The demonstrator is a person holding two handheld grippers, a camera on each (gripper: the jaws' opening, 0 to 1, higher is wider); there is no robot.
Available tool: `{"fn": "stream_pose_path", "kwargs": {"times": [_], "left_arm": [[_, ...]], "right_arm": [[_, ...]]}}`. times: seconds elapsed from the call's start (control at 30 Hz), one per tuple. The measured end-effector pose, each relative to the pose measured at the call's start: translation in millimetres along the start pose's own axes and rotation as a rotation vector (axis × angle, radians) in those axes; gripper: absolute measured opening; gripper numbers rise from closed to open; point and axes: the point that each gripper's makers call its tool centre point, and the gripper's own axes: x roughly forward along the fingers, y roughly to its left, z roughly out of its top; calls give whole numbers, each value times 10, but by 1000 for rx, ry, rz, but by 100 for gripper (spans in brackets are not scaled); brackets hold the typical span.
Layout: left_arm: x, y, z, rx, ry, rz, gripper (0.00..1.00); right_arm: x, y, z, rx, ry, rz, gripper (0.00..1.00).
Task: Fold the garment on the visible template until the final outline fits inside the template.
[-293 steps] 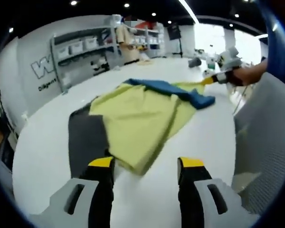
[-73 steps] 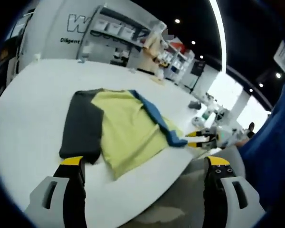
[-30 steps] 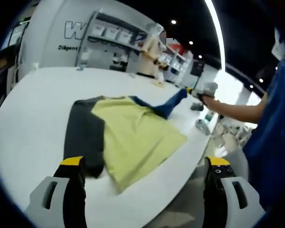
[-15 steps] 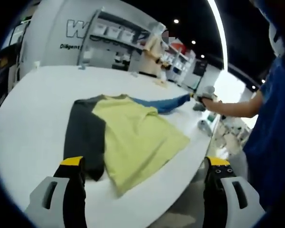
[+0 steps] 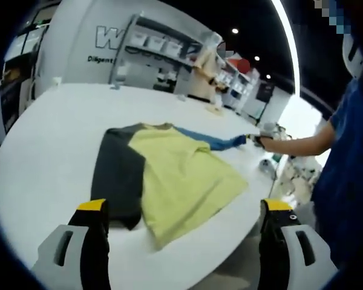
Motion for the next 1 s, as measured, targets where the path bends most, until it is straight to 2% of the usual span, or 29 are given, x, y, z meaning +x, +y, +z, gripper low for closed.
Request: {"fn": "stream_pose_path", "kwargs": {"times": [0.13,0.2,0.37,0.4,0.47,0.57,0.63,0.9,1.0], "left_arm": [[11,-41,-18,13,7,-1,99],[18,-59,-32,17,13,-5,99],[37,-70,-66,36,30,-17,99],[42,-74,-74,44,34,-18,99],[42,-69,-78,46,34,-19,99],[35,-52,-85,43,33,-23,99],[37,-48,-99,43,37,-25,99],[33,-11,-127,36,39,-11,99],[34,-24,-140,35,42,-7,99]], "right_arm": [[-17,-108,-133,23,17,-3,11],[-97,-67,-160,17,19,5,9],[-199,105,-286,38,20,97,10],[-107,71,-317,36,41,103,9],[-58,86,-368,37,55,118,10],[-73,140,-372,47,62,135,10],[-10,208,-472,43,93,149,10],[64,259,-526,35,111,154,9],[90,287,-556,36,121,161,6]]}}
